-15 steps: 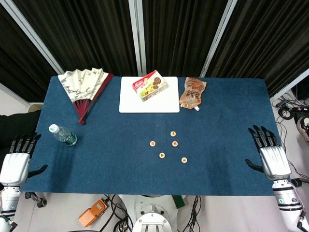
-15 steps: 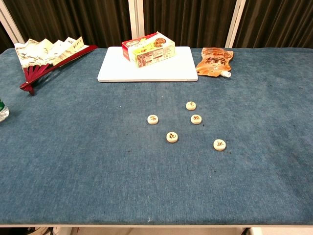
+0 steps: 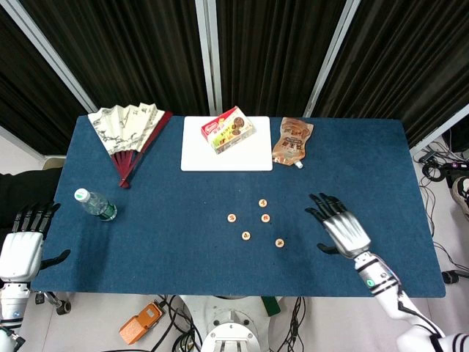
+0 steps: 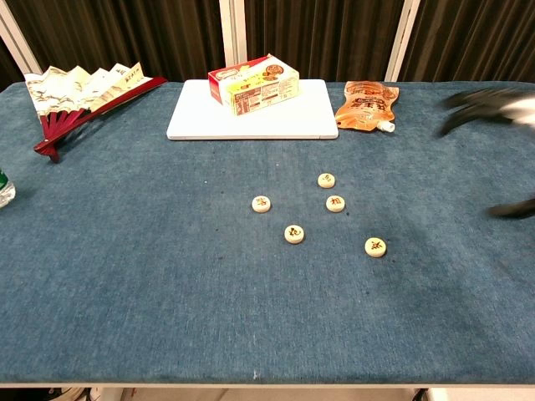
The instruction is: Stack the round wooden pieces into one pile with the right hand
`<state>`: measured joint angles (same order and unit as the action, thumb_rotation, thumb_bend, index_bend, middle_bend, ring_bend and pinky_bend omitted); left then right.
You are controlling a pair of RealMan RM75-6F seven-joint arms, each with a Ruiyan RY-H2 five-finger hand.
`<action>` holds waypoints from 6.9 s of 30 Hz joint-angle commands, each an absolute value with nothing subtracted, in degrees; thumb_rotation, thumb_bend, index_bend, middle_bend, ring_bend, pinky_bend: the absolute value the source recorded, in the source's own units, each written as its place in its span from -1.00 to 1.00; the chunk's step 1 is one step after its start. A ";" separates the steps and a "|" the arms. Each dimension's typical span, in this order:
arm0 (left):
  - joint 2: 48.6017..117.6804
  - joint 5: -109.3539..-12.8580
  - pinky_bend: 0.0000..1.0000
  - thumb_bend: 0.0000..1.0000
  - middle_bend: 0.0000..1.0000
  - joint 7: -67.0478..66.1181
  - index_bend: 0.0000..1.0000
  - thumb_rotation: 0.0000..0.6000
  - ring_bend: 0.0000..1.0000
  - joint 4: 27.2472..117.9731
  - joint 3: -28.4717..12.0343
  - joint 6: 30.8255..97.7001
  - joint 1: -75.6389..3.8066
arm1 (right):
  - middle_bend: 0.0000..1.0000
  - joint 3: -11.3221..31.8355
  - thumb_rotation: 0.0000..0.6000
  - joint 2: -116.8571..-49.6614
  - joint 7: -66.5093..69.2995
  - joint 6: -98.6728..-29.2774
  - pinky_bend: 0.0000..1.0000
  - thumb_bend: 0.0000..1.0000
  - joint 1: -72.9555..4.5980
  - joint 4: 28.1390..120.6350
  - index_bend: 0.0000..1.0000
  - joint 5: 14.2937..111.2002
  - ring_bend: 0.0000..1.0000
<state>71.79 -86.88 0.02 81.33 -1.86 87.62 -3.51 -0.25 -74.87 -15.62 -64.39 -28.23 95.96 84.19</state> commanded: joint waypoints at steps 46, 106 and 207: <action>72.61 -85.06 -1.00 -1.00 -0.83 2.79 -0.77 1.00 -0.88 78.03 -2.08 87.00 -2.45 | -0.89 11.90 1.00 -102.15 -30.47 -45.97 -0.71 0.04 -50.09 76.17 0.14 67.87 -0.85; 73.26 -85.20 -1.00 -1.00 -0.83 3.77 -0.77 1.00 -0.88 77.03 -2.17 87.39 -1.95 | -0.89 4.26 1.00 -92.65 -29.41 -52.82 -0.71 -0.24 -46.02 82.60 -0.08 64.75 -0.85; 74.24 -84.40 -1.00 -1.00 -0.83 6.14 -0.77 1.00 -0.88 74.21 -2.50 86.77 -1.25 | -0.80 8.37 1.00 -95.33 -36.32 -52.09 -0.71 -0.16 -54.62 81.50 -0.11 52.66 -0.81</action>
<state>74.24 -84.41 6.13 74.22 -2.50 86.76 -1.27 8.71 -95.81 -36.45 -51.88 -55.06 81.47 53.02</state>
